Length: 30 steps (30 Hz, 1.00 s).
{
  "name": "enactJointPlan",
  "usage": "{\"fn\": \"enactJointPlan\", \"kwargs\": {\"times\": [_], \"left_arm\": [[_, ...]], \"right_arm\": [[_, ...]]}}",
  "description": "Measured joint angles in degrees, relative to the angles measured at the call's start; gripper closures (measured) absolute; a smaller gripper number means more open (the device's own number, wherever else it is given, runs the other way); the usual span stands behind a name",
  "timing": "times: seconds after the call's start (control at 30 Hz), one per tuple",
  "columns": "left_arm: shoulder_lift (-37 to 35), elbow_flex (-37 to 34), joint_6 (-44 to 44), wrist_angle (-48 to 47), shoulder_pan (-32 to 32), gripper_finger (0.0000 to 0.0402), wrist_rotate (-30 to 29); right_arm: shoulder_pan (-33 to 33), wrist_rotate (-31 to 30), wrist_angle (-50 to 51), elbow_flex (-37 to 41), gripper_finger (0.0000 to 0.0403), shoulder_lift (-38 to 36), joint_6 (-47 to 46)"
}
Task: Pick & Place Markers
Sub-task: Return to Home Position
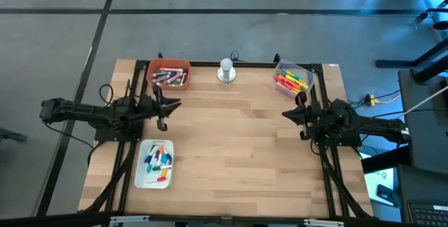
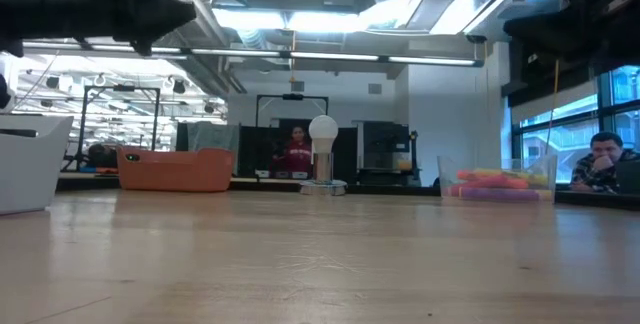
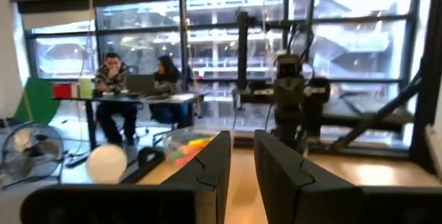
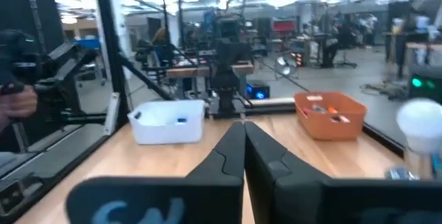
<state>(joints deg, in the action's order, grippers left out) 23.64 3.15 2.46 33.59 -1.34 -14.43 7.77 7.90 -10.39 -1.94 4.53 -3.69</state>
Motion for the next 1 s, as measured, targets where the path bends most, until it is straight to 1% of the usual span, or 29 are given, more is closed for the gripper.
{"fn": "enactJointPlan", "kwargs": {"times": [0.07, 0.17, 0.27, 0.37, 0.5, 0.6, 0.73, 0.77, 0.87, 1.0], "left_arm": [[0.45, 0.0, 0.81, -1.77, 0.0, 0.0341, -1.01], [-0.75, 0.01, 1.14, -7.88, 0.0, 0.0341, -6.09], [-4.5, 1.69, 0.34, -19.03, 0.15, 0.0341, -9.78], [-8.68, 4.14, -2.67, -29.53, 0.15, 0.0341, -10.85], [-14.77, 4.68, -2.67, -36.4, 0.17, 0.0341, -7.56], [-18.86, 2.31, -0.22, -36.2, 0.17, 0.0341, -4.57], [-23.51, -2.08, 2.19, -32.57, 0.02, 0.0341, -0.14], [-23.62, -2.53, 2.38, -31.04, -0.1, 0.0341, 1.28], [-23.62, -2.68, 3.49, -31.2, -0.43, 0.0341, 6.35], [-23.19, -2.66, 3.89, -31.87, -1.18, 0.0341, 7.02]], "right_arm": [[0.0, -1.12, 0.08, 1.07, 0.0399, -0.02, -0.71], [0.0, -1.27, 2.13, 1.62, 0.0399, 0.03, -2.64], [0.0, -0.61, 2.62, 1.62, 0.0399, 0.03, -4.76], [0.0, -0.49, 3.83, 1.54, 0.0399, 0.01, -4.91], [0.04, -2.69, 5.64, 1.54, 0.0399, 0.03, -3.36], [0.04, -2.66, 4.81, 1.54, 0.0399, 0.03, -2.17], [0.04, -2.32, 6.21, 1.54, 0.0399, 0.03, -1.88], [0.04, -2.32, 7.36, 1.54, 0.0399, 0.03, -1.96], [0.04, -2.3, 8.61, 1.54, 0.0399, 0.57, -2.36], [0.04, -2.34, 8.59, 1.54, 0.0398, 0.64, -2.03]]}}
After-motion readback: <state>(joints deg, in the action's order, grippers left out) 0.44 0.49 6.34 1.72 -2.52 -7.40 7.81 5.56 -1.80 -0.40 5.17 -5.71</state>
